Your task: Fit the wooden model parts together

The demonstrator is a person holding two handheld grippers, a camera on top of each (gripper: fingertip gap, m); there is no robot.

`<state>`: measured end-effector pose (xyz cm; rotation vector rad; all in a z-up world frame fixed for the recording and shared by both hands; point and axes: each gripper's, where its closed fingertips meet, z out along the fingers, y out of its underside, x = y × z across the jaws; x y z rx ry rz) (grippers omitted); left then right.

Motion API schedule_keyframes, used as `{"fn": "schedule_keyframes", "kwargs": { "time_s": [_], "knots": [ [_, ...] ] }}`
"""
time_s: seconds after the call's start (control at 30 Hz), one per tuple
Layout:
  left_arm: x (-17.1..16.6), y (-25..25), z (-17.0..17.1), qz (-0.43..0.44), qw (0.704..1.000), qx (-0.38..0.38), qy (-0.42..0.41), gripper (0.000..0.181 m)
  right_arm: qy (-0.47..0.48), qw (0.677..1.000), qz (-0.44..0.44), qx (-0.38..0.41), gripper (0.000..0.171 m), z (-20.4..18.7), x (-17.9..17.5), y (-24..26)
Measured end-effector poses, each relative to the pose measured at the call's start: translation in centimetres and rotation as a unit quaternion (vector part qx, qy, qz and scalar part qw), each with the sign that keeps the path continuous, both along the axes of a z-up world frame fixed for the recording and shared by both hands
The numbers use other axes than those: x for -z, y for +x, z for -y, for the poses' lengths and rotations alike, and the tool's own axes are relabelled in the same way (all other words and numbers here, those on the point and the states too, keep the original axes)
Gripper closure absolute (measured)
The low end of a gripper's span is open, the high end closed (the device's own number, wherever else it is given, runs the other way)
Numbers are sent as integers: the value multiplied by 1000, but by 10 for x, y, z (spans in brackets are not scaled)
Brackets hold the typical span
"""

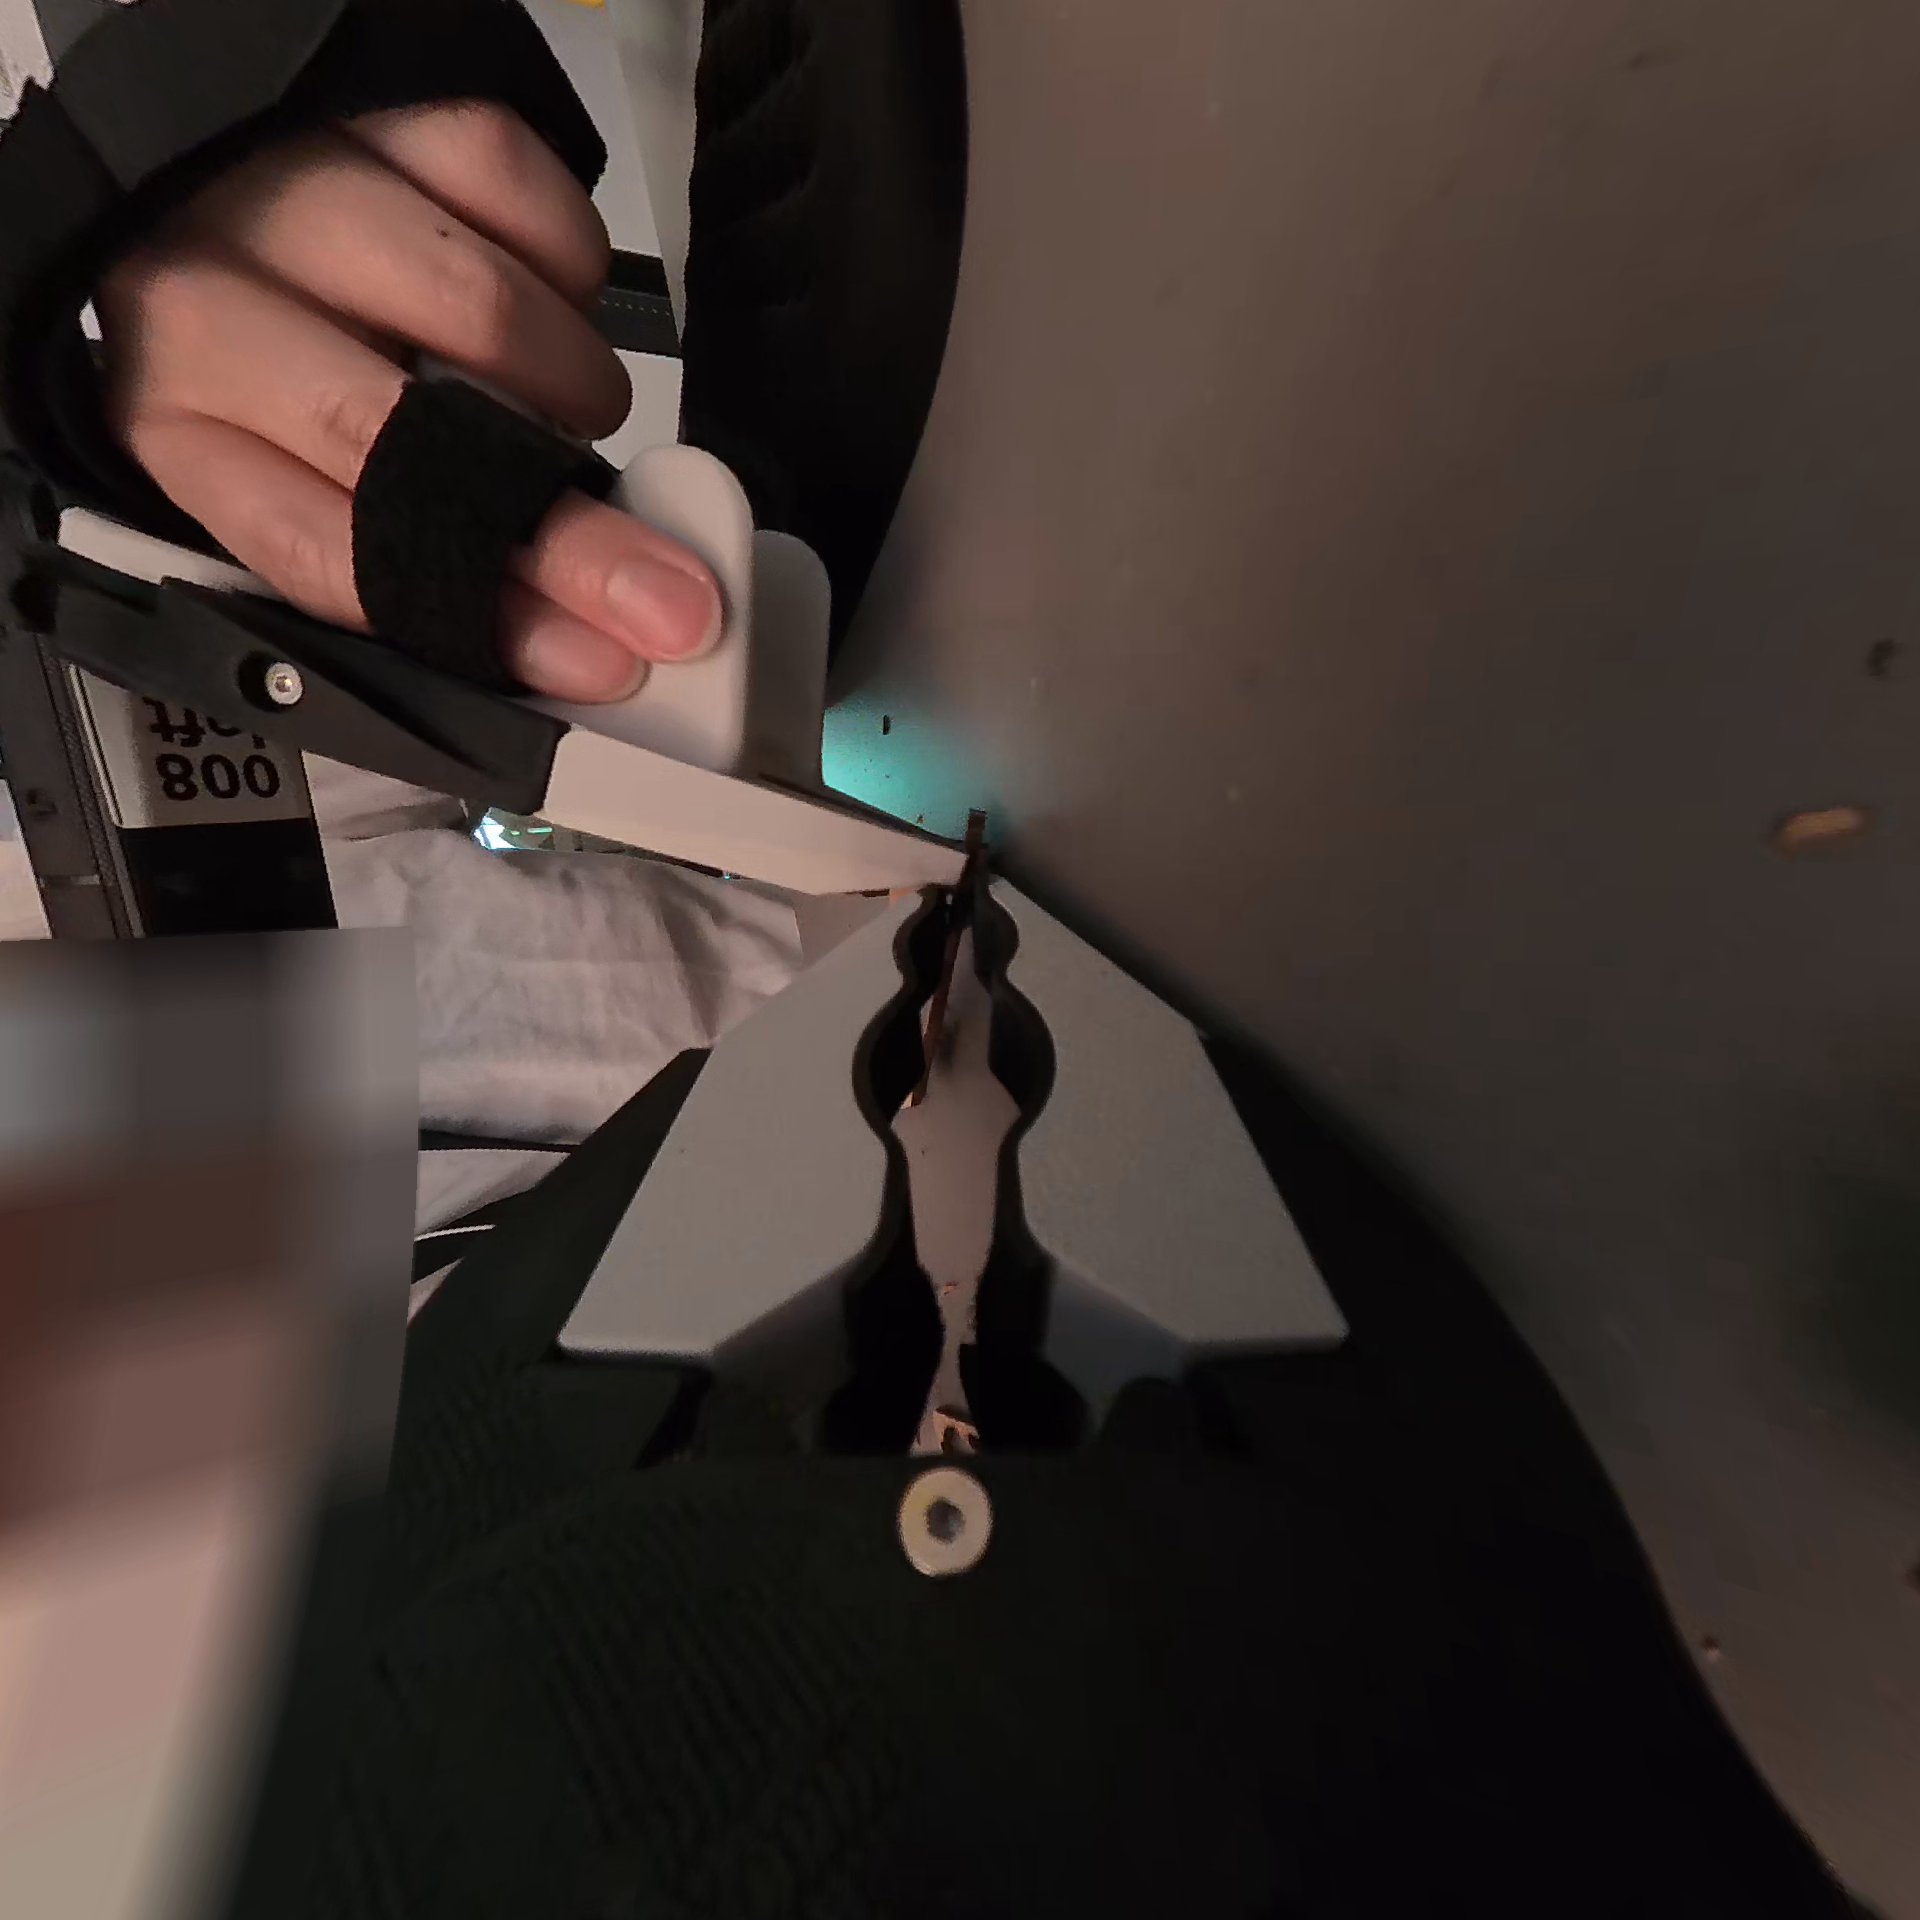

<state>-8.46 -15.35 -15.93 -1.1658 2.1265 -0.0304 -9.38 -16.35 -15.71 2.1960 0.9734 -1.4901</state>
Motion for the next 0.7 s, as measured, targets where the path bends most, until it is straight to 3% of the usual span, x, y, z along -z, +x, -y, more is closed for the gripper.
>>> {"fn": "schedule_keyframes", "kwargs": {
  "time_s": [0.2, 0.27, 0.7],
  "knots": [
    [0, 0, -1, 1, 1000, 2, 14, 165, -10, 1000, -27, 2, 154, 0, -7, -1],
    [0, 0, -1, 3, 1000, 2, 17, 165, 3, 1000, -20, -3, 166, 0, -2, 4],
    [0, -1, -2, -8, 1000, -3, 26, 165, -23, 998, -21, 46, 171, -10, -5, 6]
  ]
}}
